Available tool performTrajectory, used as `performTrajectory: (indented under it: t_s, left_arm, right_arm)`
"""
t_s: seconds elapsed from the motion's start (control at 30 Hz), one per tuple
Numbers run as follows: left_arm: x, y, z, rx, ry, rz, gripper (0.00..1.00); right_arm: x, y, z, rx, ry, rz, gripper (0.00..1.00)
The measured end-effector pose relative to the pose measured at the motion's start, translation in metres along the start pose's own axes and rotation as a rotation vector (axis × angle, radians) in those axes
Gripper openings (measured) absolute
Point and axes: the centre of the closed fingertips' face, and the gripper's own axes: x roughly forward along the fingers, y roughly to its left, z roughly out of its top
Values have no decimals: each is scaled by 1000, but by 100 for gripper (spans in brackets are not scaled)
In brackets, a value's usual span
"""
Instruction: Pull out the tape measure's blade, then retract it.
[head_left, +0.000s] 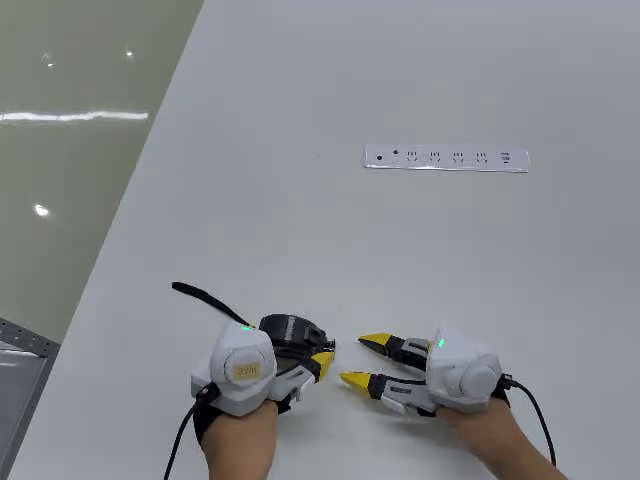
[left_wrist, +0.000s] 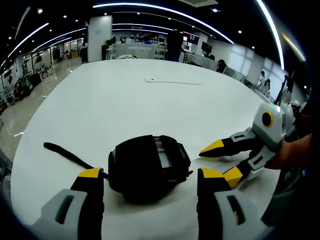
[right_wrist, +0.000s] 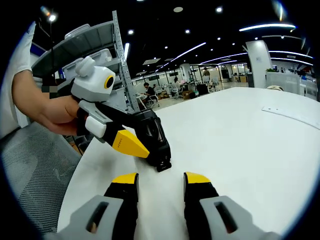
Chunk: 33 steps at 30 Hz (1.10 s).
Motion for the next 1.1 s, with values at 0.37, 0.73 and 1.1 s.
performTrajectory:
  t_s: [0.37,0.73,1.1]
  left_arm:
    - [-9,-2,-5,62,21,-40,77]
    - [-16,-2,-8,83,22,-52,76]
    - [-23,-7,-17,129,33,-82,76]
  right_arm:
    - [-13,1,5,51,-31,-44,36]
    - [-19,7,7,74,-34,-70,39]
    - [-32,12,10,73,-55,-94,40]
